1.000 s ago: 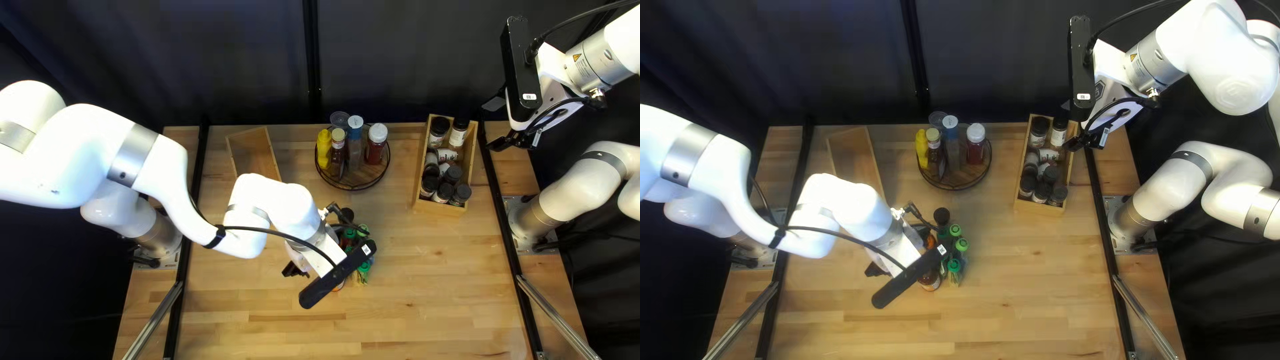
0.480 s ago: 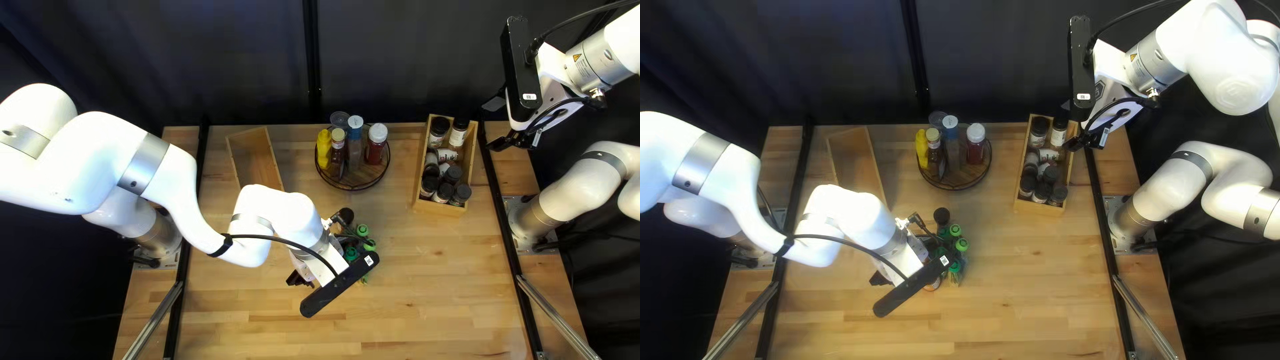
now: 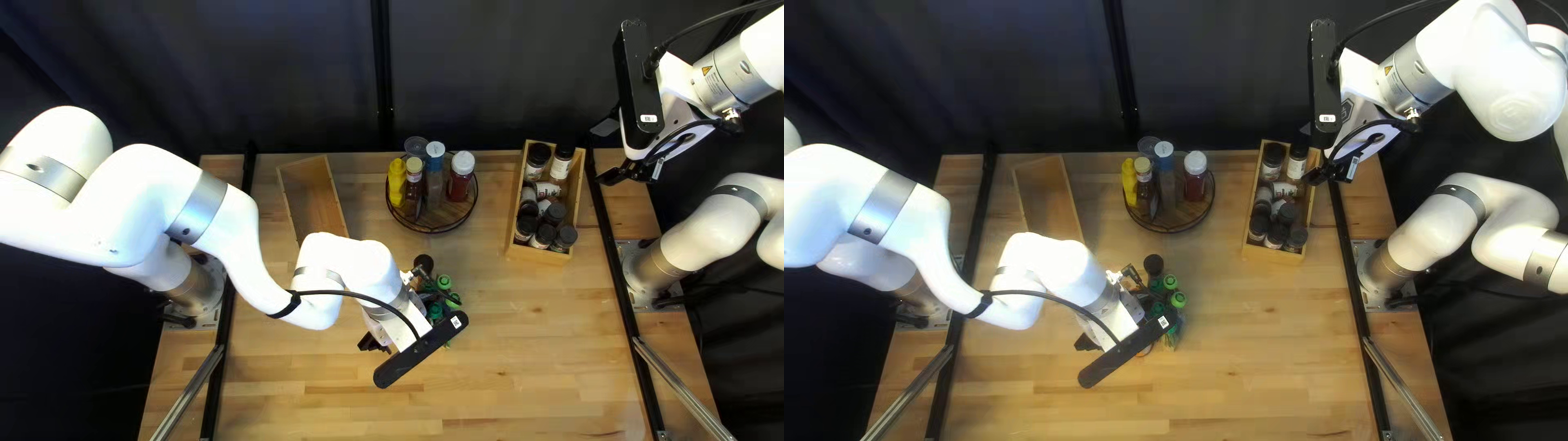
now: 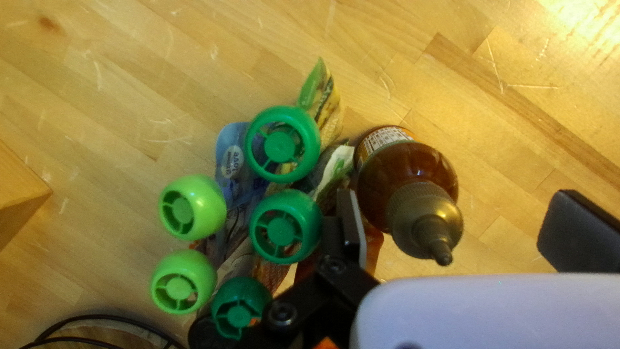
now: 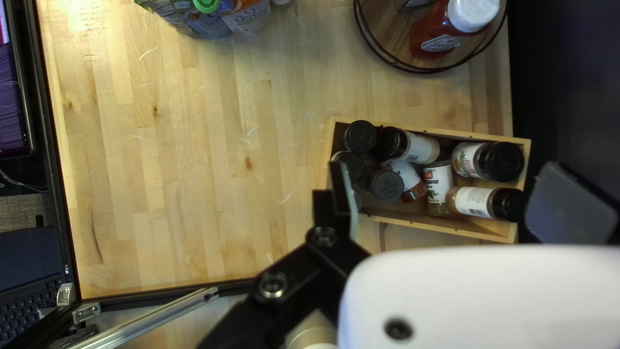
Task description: Separate condiments, baby food and spices and place it in 3 different racks/containers
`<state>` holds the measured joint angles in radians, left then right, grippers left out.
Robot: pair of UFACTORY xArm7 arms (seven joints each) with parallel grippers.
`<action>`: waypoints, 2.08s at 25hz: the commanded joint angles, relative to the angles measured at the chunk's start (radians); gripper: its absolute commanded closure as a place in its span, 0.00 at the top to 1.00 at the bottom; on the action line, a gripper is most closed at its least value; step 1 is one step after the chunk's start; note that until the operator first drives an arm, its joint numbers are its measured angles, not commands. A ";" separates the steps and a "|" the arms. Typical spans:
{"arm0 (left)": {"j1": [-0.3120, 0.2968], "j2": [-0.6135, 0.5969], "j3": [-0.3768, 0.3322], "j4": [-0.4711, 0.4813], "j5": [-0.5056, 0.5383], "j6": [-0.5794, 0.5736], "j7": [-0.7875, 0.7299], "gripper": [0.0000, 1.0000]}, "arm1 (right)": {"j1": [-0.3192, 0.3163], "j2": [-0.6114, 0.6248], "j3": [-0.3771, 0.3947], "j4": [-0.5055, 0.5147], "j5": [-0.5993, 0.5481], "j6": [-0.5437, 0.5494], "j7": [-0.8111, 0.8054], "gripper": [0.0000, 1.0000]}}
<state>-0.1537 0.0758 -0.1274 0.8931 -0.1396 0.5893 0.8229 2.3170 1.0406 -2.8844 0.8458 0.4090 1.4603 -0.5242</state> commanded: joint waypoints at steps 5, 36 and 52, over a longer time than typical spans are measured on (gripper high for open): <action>0.001 -0.024 0.004 0.003 0.016 0.034 -0.020 0.00 | 0.000 0.000 0.000 0.000 0.000 0.000 0.000 1.00; 0.182 0.026 0.192 0.555 0.188 0.511 0.061 0.00 | 0.000 0.000 0.000 0.000 0.000 0.000 0.000 1.00; 0.121 0.178 0.215 0.586 0.417 0.458 -0.082 0.00 | 0.000 0.000 0.000 0.000 0.000 0.000 0.000 1.00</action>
<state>-0.0207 0.2404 0.0843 1.4822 0.2482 1.0559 0.7646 2.3170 1.0406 -2.8844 0.8458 0.4090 1.4603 -0.5242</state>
